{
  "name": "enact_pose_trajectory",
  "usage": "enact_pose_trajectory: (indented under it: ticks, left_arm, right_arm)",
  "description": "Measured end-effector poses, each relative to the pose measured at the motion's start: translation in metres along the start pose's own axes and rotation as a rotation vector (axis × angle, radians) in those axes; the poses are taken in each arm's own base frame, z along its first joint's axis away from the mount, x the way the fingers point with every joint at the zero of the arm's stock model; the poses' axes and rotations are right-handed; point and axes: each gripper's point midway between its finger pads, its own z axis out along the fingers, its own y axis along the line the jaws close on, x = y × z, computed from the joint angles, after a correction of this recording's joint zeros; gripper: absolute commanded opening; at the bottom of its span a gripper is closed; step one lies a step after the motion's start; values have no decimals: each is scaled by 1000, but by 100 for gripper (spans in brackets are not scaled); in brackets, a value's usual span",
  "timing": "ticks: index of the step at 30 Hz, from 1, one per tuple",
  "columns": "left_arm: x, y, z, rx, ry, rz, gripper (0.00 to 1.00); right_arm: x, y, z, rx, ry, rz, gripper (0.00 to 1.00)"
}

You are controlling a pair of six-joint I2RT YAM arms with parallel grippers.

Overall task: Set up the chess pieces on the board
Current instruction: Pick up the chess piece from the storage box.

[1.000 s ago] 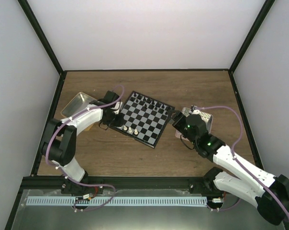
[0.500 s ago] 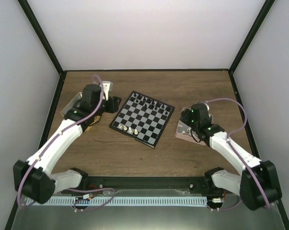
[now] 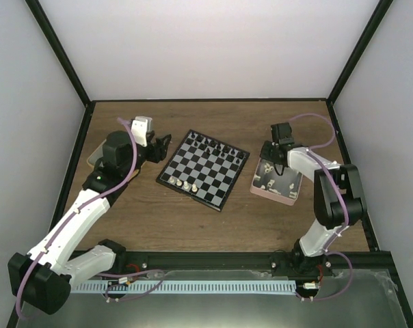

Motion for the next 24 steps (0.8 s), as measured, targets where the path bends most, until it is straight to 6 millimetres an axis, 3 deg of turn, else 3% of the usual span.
enact_pose_trajectory:
  ticks: [7,15,24]
  left_arm:
    - [1,0,1,2,-7,9,67]
    - [1,0,2,4,-11,9,67]
    - [3,0,2,4,-7,8,67]
  right_arm:
    - [6,-7,11,50,51,-75,19]
    - [26,-19,12,79,102,-105,22]
    - [32,-30,19,131,119,-137,28]
